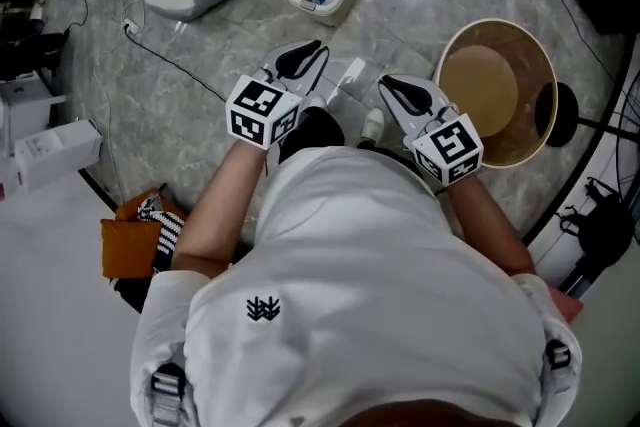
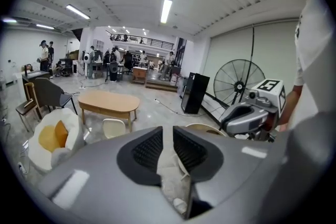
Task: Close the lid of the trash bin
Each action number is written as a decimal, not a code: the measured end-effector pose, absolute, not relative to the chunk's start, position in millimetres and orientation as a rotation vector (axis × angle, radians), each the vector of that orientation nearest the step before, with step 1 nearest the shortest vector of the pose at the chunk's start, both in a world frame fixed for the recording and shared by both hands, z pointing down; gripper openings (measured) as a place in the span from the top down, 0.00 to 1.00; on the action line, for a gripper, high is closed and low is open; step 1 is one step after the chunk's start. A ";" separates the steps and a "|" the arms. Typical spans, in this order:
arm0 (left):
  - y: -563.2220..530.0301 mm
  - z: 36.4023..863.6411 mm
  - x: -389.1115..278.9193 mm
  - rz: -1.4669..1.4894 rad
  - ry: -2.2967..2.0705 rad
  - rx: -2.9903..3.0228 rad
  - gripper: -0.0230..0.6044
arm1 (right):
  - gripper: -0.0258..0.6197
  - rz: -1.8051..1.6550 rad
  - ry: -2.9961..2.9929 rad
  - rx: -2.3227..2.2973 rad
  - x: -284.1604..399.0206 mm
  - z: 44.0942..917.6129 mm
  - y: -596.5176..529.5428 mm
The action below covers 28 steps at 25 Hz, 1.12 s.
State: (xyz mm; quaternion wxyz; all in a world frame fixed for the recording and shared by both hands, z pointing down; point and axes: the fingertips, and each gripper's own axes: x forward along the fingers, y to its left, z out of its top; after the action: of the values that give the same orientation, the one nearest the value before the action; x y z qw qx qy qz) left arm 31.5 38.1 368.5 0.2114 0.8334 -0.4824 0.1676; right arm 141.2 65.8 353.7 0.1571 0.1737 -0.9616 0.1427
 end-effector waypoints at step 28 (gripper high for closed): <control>-379.8 545.8 -122.1 0.804 -1.167 2.206 0.83 | 0.93 0.692 -2.446 1.179 79.1 382.8 -130.2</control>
State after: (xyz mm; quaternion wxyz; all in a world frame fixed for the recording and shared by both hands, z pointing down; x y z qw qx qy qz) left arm -122.1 -379.8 545.8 0.2569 0.8132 -0.4300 0.2962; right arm 79.1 -130.2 382.8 0.1690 0.4146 -0.8604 0.2435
